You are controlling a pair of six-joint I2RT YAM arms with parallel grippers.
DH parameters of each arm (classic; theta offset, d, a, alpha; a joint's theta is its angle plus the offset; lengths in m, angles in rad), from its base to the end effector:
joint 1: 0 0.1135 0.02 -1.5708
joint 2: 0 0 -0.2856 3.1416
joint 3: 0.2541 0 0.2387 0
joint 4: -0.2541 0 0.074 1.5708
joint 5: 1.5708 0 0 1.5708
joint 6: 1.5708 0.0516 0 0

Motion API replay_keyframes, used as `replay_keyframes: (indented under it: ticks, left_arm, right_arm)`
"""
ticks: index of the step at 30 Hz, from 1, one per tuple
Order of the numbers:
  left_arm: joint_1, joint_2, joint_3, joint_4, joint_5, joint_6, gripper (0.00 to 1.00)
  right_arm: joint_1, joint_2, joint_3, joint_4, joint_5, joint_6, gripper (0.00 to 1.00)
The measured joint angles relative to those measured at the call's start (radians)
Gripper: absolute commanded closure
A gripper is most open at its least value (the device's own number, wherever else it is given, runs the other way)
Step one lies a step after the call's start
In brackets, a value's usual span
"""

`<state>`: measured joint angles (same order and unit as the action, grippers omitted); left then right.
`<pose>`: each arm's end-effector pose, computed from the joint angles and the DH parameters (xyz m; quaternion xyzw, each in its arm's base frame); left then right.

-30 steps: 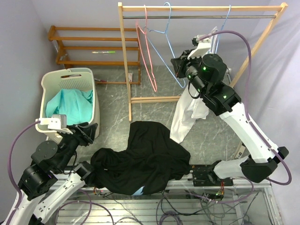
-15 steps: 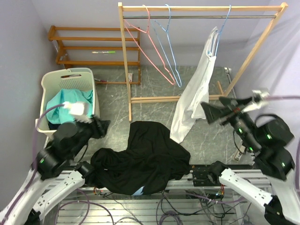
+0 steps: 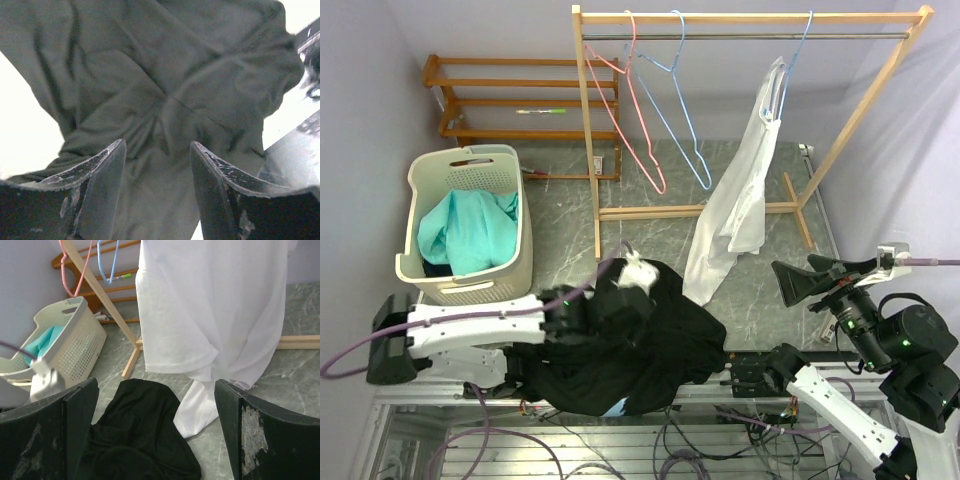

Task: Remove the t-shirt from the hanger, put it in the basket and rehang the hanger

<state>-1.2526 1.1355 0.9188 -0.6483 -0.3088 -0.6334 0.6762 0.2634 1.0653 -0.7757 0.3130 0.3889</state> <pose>0.0831 -0.2021 0.2877 0.2319 0.8993 -0.1916 0.3174 -0.0019 -0.0219 0.3988 0.0118 0.6981 0.2656 0.6648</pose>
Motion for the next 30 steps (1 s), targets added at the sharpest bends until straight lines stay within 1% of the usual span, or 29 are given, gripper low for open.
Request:
replay_keyframes:
  ticks: [3,5,7,9,10,11,14,18,22,25,28,30]
  left_arm:
    - [-0.205,0.106,0.034,-0.032,-0.153,-0.073,0.28]
    - [-0.293,0.188,0.063,-0.062,-0.240,-0.105,0.22]
    - [-0.343,0.263,0.079,-0.079,-0.311,-0.117,0.18]
    - [-0.361,0.307,0.080,-0.087,-0.354,-0.114,0.05]
    - [-0.364,0.317,0.079,-0.088,-0.368,-0.111,0.01]
    - [-0.367,0.323,0.076,-0.084,-0.389,-0.109,0.04]
    - [-0.368,0.302,0.047,-0.057,-0.436,-0.103,0.05]
    - [-0.364,0.193,-0.049,0.025,-0.458,-0.060,0.05]
    - [-0.315,0.062,-0.135,0.146,-0.374,0.013,0.05]
    - [-0.233,0.009,-0.180,0.217,-0.270,0.053,0.05]
    - [-0.145,0.004,-0.215,0.266,-0.150,0.092,0.04]
    - [-0.119,0.024,-0.220,0.275,-0.103,0.108,0.05]
  right_arm:
    - [0.000,0.000,-0.013,0.003,-0.002,0.003,0.00]
    - [0.000,0.000,-0.031,0.008,-0.008,0.005,0.00]
    - [0.000,-0.002,-0.067,0.029,-0.018,0.005,0.00]
    - [0.000,-0.002,-0.106,0.037,-0.033,0.006,0.00]
    - [0.000,0.002,-0.122,0.036,-0.041,0.007,0.00]
    - [0.000,0.008,-0.133,0.036,-0.050,0.007,0.00]
    - [0.000,0.021,-0.139,0.037,-0.068,0.006,0.00]
    - [0.000,0.023,-0.139,0.052,-0.095,0.003,0.00]
    - [0.000,0.030,-0.143,0.066,-0.116,0.001,0.00]
    - [0.000,0.040,-0.146,0.071,-0.127,0.000,0.00]
    - [0.000,0.047,-0.151,0.075,-0.134,-0.001,0.00]
    - [0.000,0.048,-0.153,0.074,-0.138,0.000,0.00]
